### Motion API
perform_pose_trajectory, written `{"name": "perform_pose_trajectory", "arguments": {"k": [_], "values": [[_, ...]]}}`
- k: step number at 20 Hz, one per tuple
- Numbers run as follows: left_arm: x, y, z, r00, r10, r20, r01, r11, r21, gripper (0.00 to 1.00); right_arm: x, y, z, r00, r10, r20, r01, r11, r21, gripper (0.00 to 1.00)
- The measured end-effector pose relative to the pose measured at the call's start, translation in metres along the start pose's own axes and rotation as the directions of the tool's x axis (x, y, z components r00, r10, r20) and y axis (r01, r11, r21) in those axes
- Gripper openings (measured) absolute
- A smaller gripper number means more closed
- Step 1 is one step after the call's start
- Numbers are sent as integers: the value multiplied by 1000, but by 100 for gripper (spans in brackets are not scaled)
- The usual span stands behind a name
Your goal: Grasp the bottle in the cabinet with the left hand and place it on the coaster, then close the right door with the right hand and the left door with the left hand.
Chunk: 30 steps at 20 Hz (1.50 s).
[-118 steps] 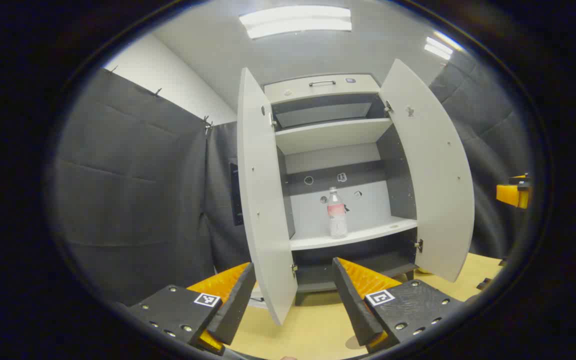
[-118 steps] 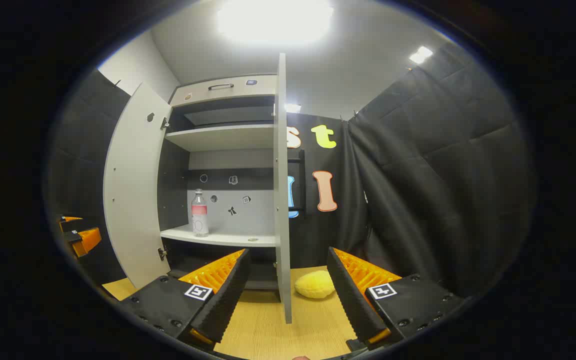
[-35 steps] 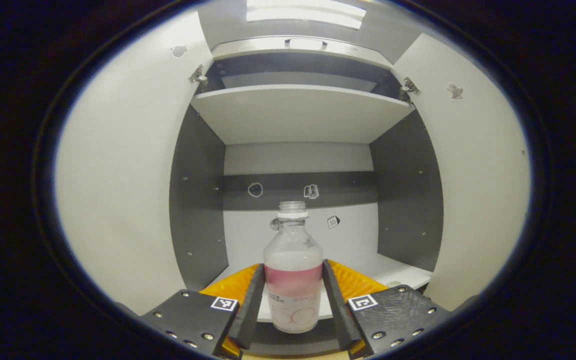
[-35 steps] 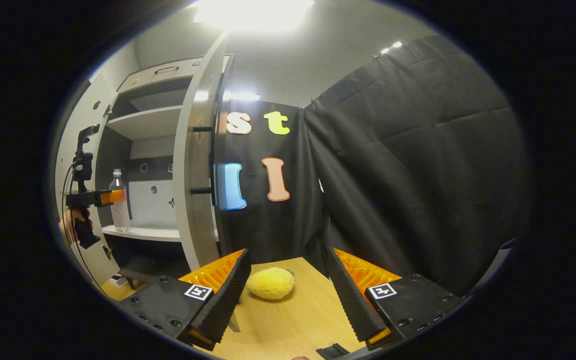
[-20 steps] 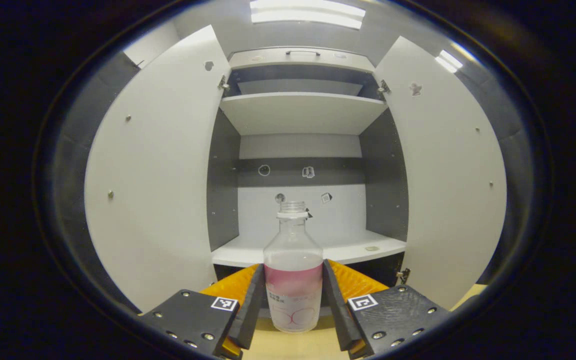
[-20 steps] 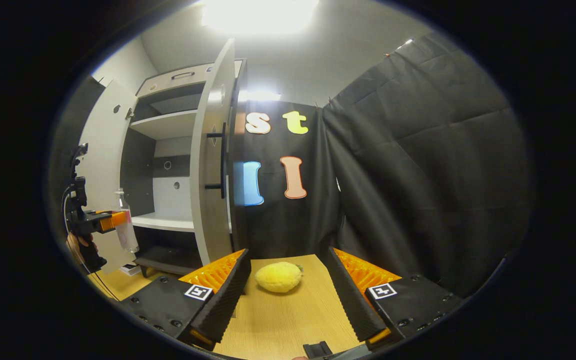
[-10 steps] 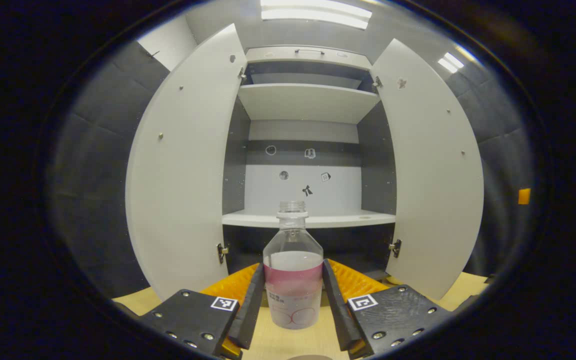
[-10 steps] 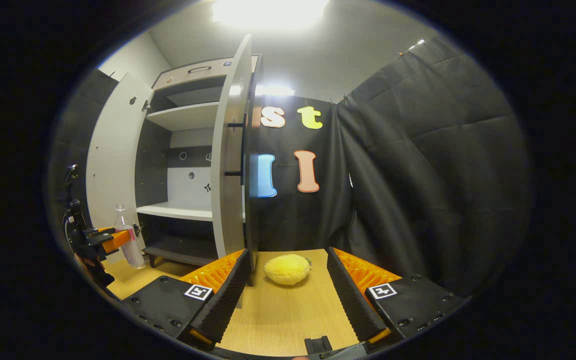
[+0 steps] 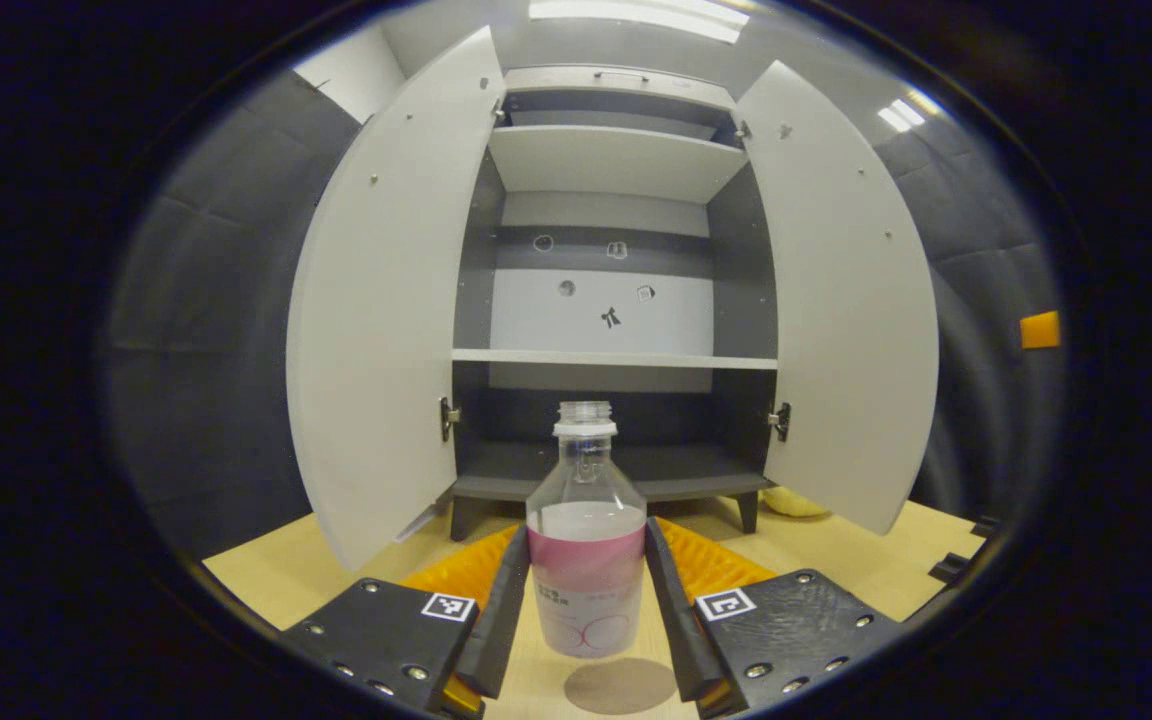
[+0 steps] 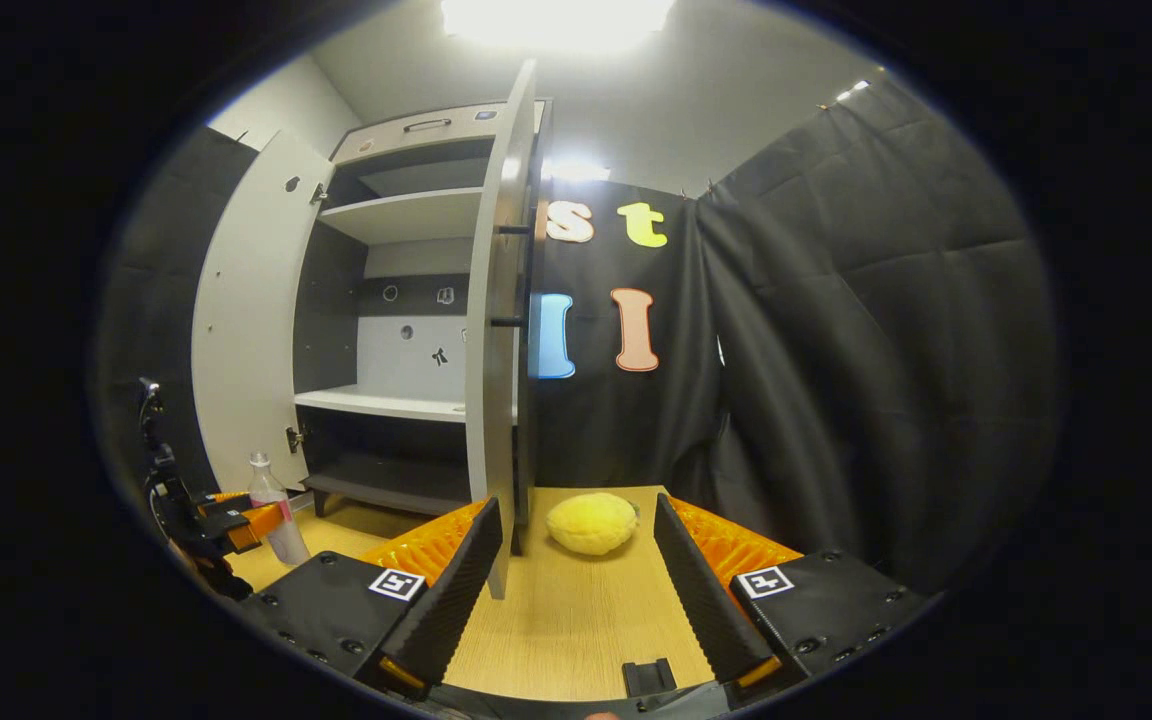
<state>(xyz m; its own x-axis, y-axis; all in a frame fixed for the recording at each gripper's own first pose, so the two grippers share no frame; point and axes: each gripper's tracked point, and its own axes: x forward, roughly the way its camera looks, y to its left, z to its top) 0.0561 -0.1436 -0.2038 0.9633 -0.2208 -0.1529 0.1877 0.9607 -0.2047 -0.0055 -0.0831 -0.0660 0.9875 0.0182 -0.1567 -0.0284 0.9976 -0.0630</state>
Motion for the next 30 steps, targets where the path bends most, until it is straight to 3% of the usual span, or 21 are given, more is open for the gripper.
{"name": "perform_pose_trajectory", "arguments": {"k": [8, 9, 11, 14, 20, 21, 22, 23, 25, 26, 27, 30], "values": [[-5, -19, -54, 999, 1, -54, -3, 999, -37, 65, -10, -3, -5, 999, -9, -36, 8, 1000, -27, 97], [-5, -20, -59, 998, 8, -57, -10, 999, -39, 65, -11, -4, -5, 999, -12, -38, 11, 999, -32, 94], [-5, -20, -67, 998, 18, -55, -20, 999, -40, 68, -12, -3, -5, 999, -13, -42, 11, 999, -43, 97], [-8, -22, -83, 997, 26, -73, -30, 999, -43, 65, -11, 2, -9, 999, 3, -54, -5, 999, -50, 97], [-16, -32, -85, 998, 26, -61, -26, 1000, -3, 66, -9, 8, -17, 996, 27, -84, -27, 1000, 1, 94], [-18, -33, -85, 997, 25, -68, -25, 1000, 0, 72, -8, 8, -17, 996, 26, -84, -25, 1000, 16, 98], [-21, -35, -87, 997, 20, -75, -20, 1000, 2, 61, -7, 7, -17, 996, 24, -85, -22, 999, 29, 98], [-24, -37, -88, 996, 20, -83, -19, 1000, 6, 69, -7, 6, -18, 996, 21, -87, -17, 999, 40, 98], [-28, -37, -85, 995, 25, -94, -24, 1000, 18, 76, -5, 6, -18, 995, 23, -94, -17, 998, 67, 97], [-30, -37, -84, 995, 24, -100, -22, 1000, 18, 94, -4, 5, -18, 995, 24, -93, -16, 997, 79, 98], [-31, -36, -80, 994, 27, -105, -25, 999, 21, 88, -2, 5, -16, 996, 26, -90, -18, 996, 89, 97], [-37, -33, -56, 996, 38, -84, -35, 999, 36, 88, -1, 4, -7, 997, 31, -64, -25, 994, 103, 97]]}}
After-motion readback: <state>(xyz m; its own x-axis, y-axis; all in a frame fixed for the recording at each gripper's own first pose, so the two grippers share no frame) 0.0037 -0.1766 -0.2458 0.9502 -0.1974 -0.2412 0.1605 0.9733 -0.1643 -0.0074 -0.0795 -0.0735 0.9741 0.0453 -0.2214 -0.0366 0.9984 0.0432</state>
